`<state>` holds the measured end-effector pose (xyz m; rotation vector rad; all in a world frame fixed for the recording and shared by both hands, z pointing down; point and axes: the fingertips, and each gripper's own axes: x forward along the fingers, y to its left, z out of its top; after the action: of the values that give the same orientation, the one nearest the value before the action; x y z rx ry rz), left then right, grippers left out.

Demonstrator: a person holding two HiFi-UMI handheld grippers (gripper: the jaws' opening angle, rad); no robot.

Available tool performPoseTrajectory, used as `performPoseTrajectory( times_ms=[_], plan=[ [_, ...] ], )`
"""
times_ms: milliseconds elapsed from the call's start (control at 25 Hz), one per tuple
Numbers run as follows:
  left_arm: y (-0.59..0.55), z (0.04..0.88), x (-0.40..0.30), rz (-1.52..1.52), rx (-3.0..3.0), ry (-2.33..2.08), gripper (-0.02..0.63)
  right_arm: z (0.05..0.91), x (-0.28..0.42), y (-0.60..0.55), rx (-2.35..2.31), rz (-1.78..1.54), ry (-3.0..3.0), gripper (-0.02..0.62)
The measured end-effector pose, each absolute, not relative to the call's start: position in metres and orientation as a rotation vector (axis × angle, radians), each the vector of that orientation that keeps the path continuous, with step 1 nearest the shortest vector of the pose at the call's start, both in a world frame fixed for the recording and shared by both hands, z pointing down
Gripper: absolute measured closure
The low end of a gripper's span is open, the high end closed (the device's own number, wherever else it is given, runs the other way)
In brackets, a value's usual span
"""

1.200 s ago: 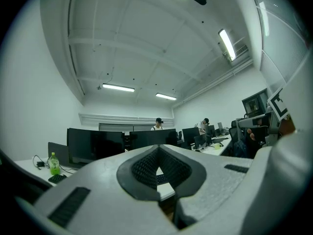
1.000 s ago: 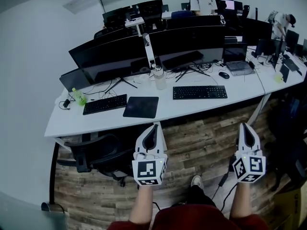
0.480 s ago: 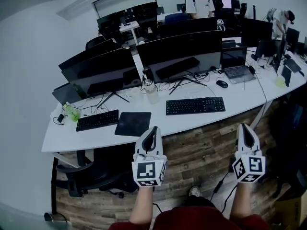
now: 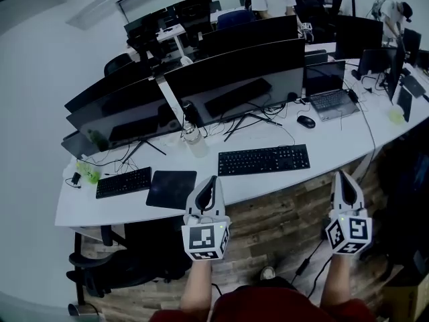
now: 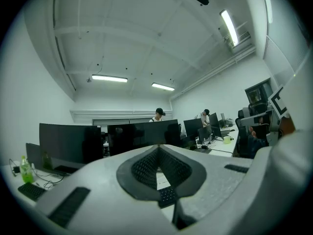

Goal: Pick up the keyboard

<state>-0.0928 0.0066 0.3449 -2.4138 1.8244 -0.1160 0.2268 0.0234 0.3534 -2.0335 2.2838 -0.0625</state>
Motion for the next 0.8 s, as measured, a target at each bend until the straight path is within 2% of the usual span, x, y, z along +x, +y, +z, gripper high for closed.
performPoseTrajectory(
  times_ms=[360, 800],
  plan=[
    [-0.046, 0.35, -0.069, -0.171, -2.401, 1.83, 0.6, 0.366, 0.257, -0.031, -2.024, -0.107, 2.277, 0.598],
    [-0.107, 0.359, -0.088, -0.132, -2.414, 1.834, 0.6, 0.368, 0.239, -0.09, -2.032, -0.06, 2.293, 0.598]
  ],
)
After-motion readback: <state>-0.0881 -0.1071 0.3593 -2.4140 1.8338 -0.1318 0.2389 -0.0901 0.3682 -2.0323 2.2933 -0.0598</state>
